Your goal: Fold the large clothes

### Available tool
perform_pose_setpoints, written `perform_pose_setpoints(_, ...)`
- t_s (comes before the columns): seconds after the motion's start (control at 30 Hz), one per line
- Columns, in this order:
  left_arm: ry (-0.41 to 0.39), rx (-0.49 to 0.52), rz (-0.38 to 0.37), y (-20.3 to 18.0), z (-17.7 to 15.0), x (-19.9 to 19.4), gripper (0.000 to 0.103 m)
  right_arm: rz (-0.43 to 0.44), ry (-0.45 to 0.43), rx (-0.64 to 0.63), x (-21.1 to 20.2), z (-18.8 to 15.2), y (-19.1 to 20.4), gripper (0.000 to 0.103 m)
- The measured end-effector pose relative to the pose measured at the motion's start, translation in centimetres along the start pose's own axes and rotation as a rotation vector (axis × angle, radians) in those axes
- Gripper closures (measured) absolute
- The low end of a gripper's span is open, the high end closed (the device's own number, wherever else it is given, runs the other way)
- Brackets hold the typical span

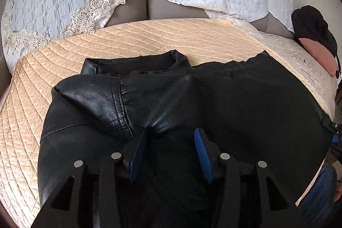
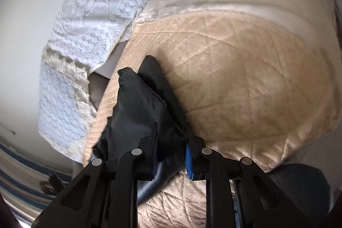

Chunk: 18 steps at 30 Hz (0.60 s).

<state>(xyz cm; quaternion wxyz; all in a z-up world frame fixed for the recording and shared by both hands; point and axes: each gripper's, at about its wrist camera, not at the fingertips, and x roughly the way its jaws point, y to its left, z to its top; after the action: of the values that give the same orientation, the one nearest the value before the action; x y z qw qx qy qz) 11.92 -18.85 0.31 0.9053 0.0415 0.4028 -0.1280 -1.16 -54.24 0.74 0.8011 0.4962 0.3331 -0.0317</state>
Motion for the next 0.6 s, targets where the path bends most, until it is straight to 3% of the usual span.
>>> perform_pose_setpoints(0.17,0.004,-0.006,0.01,0.1,0.1,0.1,0.053,0.032,-0.009,0.019,-1.0,-0.3,0.5,0.057)
perform_pose_setpoints(0.4,0.001,-0.011,0.012,0.1,0.0,0.1,0.053,0.024,-0.033,-0.013,0.5,-0.1,1.2,0.055)
perform_pose_setpoints(0.47,0.001,-0.01,0.012,0.1,0.0,0.1,0.053,0.009,-0.03,-0.032,1.1,0.4,1.7,0.061)
perform_pose_setpoints(0.5,0.0,-0.011,0.012,0.1,0.0,0.1,0.053,-0.007,-0.026,-0.048,1.4,0.6,1.9,0.076)
perform_pose_setpoints(0.6,0.005,-0.011,0.012,0.2,0.1,0.2,0.053,-0.01,0.004,-0.051,1.5,1.0,2.8,0.083)
